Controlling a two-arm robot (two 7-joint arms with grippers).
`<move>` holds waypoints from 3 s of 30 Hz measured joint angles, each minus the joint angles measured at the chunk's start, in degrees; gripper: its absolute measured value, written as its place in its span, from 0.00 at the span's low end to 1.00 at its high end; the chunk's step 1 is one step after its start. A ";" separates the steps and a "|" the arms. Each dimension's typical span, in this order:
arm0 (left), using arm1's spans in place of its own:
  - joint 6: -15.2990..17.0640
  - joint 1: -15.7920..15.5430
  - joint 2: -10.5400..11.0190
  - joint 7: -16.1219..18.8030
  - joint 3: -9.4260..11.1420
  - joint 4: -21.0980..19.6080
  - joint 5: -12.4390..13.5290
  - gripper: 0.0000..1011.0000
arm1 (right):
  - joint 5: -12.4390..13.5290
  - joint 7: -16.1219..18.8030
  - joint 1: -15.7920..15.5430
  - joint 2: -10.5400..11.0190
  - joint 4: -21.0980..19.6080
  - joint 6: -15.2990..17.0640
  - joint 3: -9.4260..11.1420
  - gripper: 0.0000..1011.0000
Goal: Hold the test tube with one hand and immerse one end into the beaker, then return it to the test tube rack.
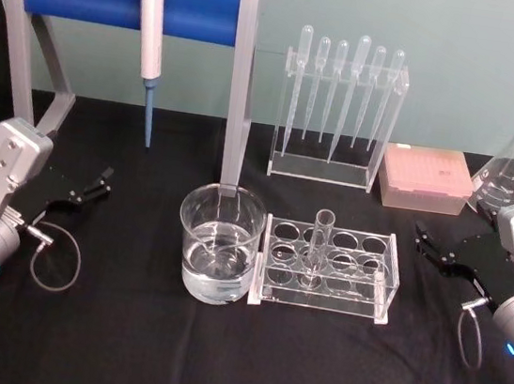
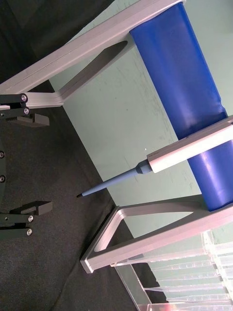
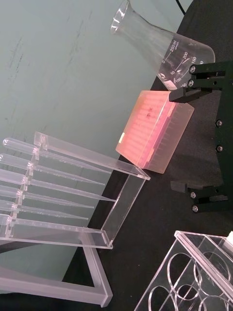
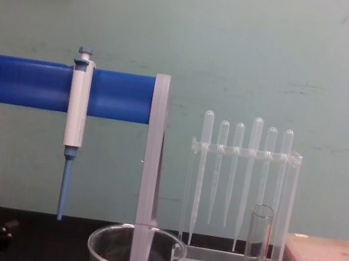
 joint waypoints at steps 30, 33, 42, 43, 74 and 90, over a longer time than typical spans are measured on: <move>0.00 0.00 0.00 0.00 0.00 0.00 0.00 0.99 | 0.00 0.00 0.00 0.00 0.00 0.00 0.00 0.99; 0.00 0.00 0.00 0.00 0.00 0.00 0.00 0.99 | 0.00 0.00 0.00 0.00 0.00 0.00 0.00 0.99; 0.00 0.00 0.00 0.00 0.00 0.00 0.00 0.99 | 0.00 0.00 0.00 0.00 0.00 0.00 0.00 0.99; 0.00 0.00 0.00 0.00 0.00 0.00 0.00 0.99 | 0.00 0.00 0.00 0.00 0.00 0.00 0.00 0.99; 0.00 0.00 0.00 0.00 0.00 0.00 0.00 0.99 | 13.72 29.26 -4.78 13.82 -14.82 -0.63 7.88 0.99; 0.00 0.00 0.00 0.00 0.00 0.00 0.00 0.99 | 15.71 52.92 4.70 15.42 -13.17 3.16 0.48 0.99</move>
